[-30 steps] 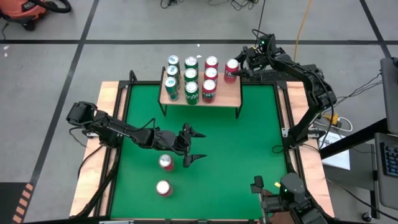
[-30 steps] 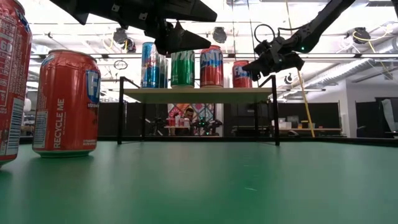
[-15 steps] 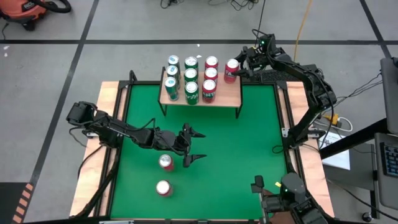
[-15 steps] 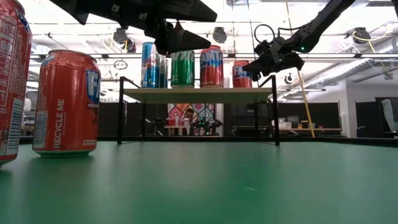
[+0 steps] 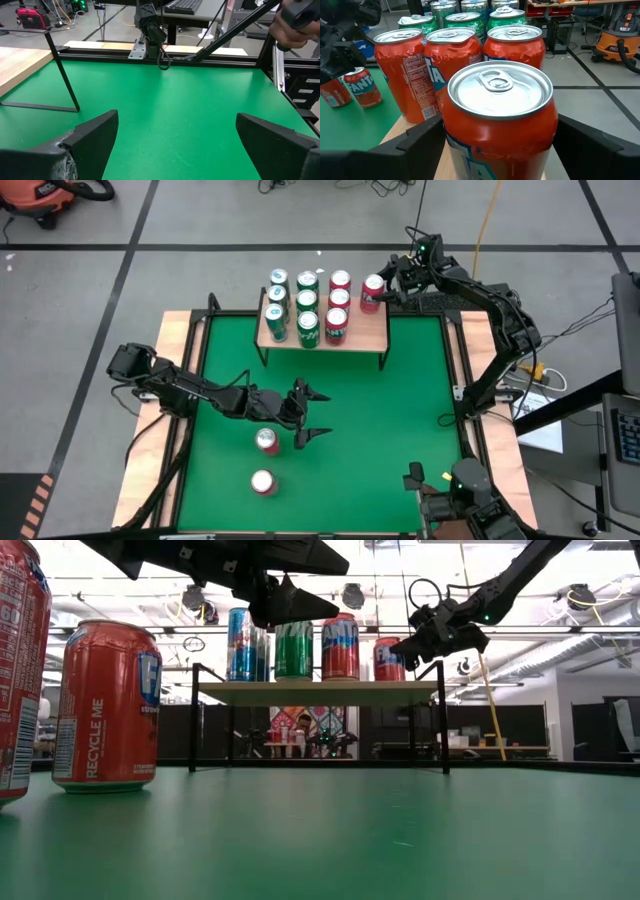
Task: Place canned beverage on shelf
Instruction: Put the orange soda can on the shelf
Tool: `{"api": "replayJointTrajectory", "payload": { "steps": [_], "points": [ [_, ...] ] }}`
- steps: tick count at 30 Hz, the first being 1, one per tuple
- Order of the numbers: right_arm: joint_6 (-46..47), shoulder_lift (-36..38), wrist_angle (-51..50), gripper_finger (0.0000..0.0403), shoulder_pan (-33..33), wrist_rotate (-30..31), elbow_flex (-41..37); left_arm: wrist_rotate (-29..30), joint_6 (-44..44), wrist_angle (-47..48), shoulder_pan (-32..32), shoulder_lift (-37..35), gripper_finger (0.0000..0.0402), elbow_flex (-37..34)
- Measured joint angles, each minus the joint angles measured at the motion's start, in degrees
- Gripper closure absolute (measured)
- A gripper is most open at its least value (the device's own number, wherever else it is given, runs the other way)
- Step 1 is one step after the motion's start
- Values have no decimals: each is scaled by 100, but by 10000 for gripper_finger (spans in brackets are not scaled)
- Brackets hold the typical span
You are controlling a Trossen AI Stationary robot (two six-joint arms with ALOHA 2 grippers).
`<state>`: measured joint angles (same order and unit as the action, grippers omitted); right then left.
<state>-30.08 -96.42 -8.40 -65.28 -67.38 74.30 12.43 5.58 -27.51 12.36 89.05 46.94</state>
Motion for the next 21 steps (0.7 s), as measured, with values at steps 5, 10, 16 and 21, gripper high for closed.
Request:
{"api": "replayJointTrajectory", "payload": {
  "steps": [5, 10, 16, 21],
  "points": [
    [7, 0, 0, 78, 1, 1, 0, 0, 0, 0, 0, 0, 4, 0],
    [43, 0, -10, 65, 1, 2, -1, 0, 0, 0, 0, 1, 4, 0],
    [9, -4, 5, 32, 1, 12, -2, 0, 0, 0, 0, 1, 4, 0],
    [101, -2, 83, 25, 1, 12, -2, 0, -1, 0, 0, 1, 4, 0]
  ]
}}
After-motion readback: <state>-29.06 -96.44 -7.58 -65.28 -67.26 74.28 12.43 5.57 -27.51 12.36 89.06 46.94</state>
